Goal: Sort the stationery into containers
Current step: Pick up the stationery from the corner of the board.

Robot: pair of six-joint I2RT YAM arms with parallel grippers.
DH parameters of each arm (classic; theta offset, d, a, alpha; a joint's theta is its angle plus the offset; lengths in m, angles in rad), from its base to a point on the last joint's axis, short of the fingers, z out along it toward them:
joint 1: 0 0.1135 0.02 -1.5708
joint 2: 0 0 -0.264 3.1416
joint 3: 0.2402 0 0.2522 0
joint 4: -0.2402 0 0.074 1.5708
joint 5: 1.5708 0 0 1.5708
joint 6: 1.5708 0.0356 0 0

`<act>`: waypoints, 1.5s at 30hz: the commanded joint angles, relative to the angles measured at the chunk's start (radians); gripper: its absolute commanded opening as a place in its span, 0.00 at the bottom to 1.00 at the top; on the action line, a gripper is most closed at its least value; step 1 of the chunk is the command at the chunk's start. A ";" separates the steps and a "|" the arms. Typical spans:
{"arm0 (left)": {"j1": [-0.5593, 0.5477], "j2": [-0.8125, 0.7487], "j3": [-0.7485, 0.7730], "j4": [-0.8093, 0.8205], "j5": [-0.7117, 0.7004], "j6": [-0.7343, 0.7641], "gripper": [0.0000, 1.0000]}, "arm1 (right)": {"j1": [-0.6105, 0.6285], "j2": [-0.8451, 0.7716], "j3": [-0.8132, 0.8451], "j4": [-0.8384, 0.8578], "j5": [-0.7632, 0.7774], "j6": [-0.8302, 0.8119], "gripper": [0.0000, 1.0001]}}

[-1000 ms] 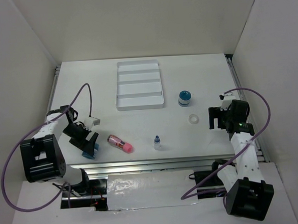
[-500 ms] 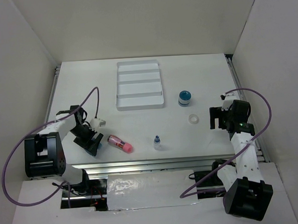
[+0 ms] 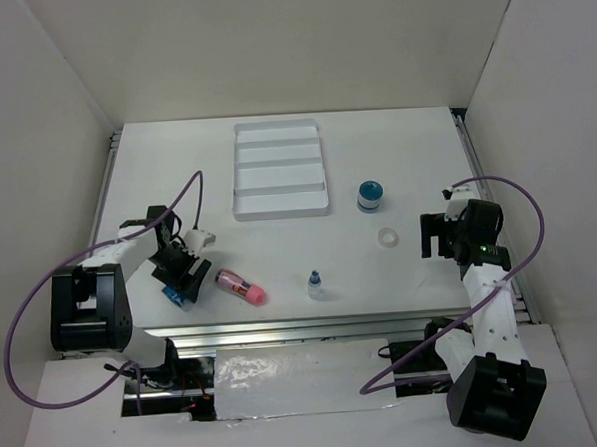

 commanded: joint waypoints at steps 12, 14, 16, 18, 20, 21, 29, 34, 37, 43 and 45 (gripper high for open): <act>0.079 -0.049 -0.030 -0.029 -0.043 0.047 0.91 | -0.014 -0.006 -0.006 0.002 -0.016 -0.010 1.00; 0.087 -0.053 -0.030 -0.025 -0.026 0.049 0.88 | -0.013 -0.006 -0.006 0.003 -0.018 -0.010 1.00; 0.090 -0.060 -0.023 -0.022 -0.004 0.047 0.82 | -0.014 -0.009 -0.006 0.003 -0.020 -0.010 1.00; 0.095 -0.068 -0.017 -0.014 0.016 0.050 0.75 | -0.014 -0.011 -0.006 0.002 -0.023 -0.012 1.00; 0.104 -0.097 -0.004 -0.012 0.055 0.061 0.63 | -0.014 -0.019 -0.006 -0.001 -0.030 -0.018 1.00; 0.108 -0.108 0.002 -0.014 0.073 0.073 0.59 | -0.014 -0.023 -0.005 -0.004 -0.047 -0.021 1.00; 0.173 -0.350 0.170 -0.127 0.524 0.239 0.48 | 0.017 -0.071 0.130 -0.109 -0.278 -0.047 1.00; 0.120 -0.444 0.285 -0.079 0.765 0.222 0.50 | 0.139 -0.048 0.326 -0.161 -0.498 0.066 1.00; 0.044 -0.442 0.345 -0.072 0.811 0.198 0.50 | 0.290 -0.028 0.412 -0.120 -0.483 0.140 1.00; -0.155 -0.415 0.411 -0.091 0.813 0.153 0.49 | 0.591 0.119 0.656 -0.139 -0.418 0.116 1.00; -0.221 -0.422 0.414 -0.054 0.791 0.106 0.50 | 0.656 0.191 0.753 -0.164 -0.400 0.085 1.00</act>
